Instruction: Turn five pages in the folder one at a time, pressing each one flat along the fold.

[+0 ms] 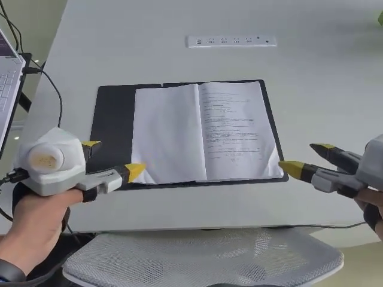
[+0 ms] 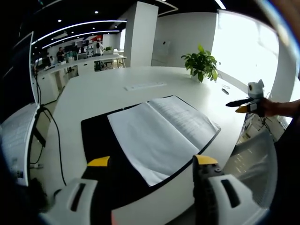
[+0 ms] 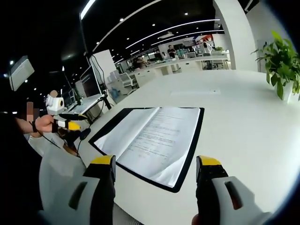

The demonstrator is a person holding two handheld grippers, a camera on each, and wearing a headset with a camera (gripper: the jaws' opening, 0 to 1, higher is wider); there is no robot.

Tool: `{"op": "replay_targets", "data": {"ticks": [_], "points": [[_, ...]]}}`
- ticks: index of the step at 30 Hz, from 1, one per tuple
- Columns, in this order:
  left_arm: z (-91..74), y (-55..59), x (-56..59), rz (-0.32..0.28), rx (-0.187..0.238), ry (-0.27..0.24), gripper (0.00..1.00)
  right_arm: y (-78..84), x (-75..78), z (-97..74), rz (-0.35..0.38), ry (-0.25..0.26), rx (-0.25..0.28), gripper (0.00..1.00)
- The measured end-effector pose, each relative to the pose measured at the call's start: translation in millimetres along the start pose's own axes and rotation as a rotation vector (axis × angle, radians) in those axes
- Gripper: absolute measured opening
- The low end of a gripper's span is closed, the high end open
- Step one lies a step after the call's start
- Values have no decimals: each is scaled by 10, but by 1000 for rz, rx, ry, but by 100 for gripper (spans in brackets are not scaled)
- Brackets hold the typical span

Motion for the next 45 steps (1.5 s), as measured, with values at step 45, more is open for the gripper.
{"op": "replay_targets", "data": {"ticks": [45], "points": [[1178,-1021,1424,264,57,353,60,50,30,-207,45,18,30,68]]}}
Point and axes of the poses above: the centre of the closed fingertips' face, and the gripper's own axes: z roughly forward along the fingers, x roughly to its right, y roughly out of its underside, the point moved 2 cm from there along -z, roughly backward along the fingers, and after that the axes turned 9 degrees about z, right-handed, at the moved point
